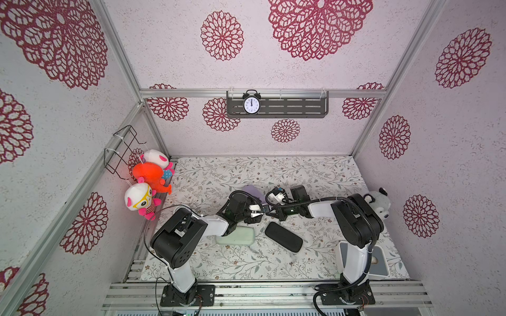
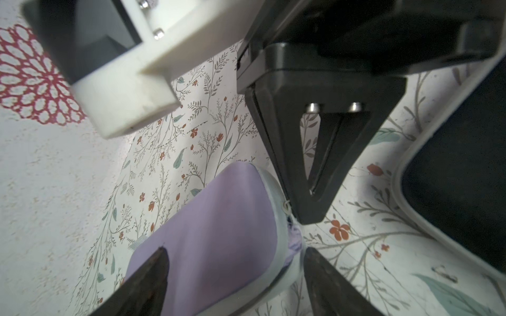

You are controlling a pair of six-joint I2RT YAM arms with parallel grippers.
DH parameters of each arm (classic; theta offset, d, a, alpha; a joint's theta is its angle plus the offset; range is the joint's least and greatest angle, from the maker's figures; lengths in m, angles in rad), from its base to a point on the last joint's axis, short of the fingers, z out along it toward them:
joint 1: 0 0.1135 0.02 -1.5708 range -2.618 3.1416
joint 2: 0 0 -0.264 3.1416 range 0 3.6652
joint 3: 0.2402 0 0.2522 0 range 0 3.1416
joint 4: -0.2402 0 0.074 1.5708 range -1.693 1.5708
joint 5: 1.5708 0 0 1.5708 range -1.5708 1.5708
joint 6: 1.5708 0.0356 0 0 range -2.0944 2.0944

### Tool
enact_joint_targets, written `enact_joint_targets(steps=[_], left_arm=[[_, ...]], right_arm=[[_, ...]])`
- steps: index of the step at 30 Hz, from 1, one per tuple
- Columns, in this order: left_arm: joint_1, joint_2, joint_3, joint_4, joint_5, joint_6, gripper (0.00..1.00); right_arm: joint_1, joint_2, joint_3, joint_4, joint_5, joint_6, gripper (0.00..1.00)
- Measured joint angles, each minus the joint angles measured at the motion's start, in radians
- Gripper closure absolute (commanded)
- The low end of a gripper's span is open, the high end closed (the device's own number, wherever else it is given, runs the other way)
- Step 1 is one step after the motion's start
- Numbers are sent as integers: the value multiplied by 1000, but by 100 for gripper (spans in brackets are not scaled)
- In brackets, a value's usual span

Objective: Put umbrellas into zippered umbrella sleeves
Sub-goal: Adjust the umbrella sleeve at the center of the board.

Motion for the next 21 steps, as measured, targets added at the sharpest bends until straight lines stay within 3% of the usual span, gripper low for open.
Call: enact_joint_targets(steps=[9, 15, 21], left_arm=[[3, 37, 40, -18, 12, -2, 30], [8, 58, 59, -34, 26, -7, 44], [18, 58, 81, -62, 43, -27, 48]], right_arm=[[2, 0, 0, 3, 4, 0, 100], [5, 0, 0, 2, 18, 0, 100], [8, 0, 0, 4, 18, -1, 100]])
